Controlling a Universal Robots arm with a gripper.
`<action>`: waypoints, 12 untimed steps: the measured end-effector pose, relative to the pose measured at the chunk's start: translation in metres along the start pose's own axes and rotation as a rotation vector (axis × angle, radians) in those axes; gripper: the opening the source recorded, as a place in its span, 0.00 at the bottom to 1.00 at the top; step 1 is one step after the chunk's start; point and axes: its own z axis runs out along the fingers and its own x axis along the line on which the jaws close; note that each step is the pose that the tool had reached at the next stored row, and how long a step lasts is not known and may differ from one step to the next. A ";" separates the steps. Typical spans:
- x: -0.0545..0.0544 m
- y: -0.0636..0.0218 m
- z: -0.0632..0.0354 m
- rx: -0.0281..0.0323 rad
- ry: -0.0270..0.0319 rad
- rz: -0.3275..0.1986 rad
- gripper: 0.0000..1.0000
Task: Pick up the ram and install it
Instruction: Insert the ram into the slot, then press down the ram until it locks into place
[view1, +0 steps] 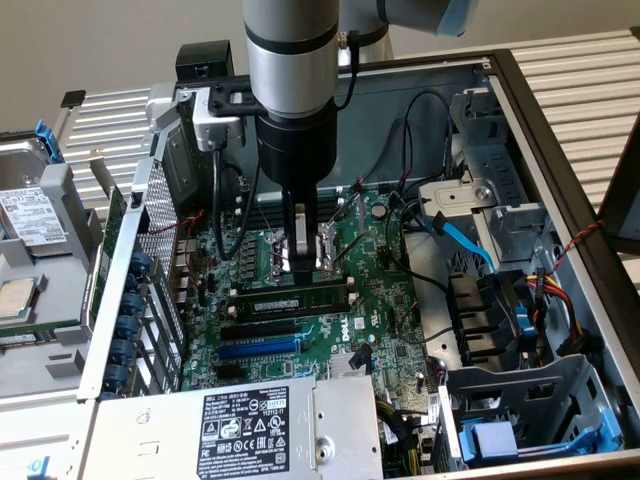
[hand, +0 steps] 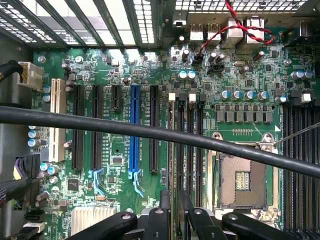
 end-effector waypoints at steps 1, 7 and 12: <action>0.000 0.0003 0.0000 0.0001 0.0000 0.000 0.22; 0.000 0.0010 0.0001 0.0001 -0.0001 0.000 0.22; 0.000 0.0024 0.0001 0.0000 -0.0001 0.000 0.22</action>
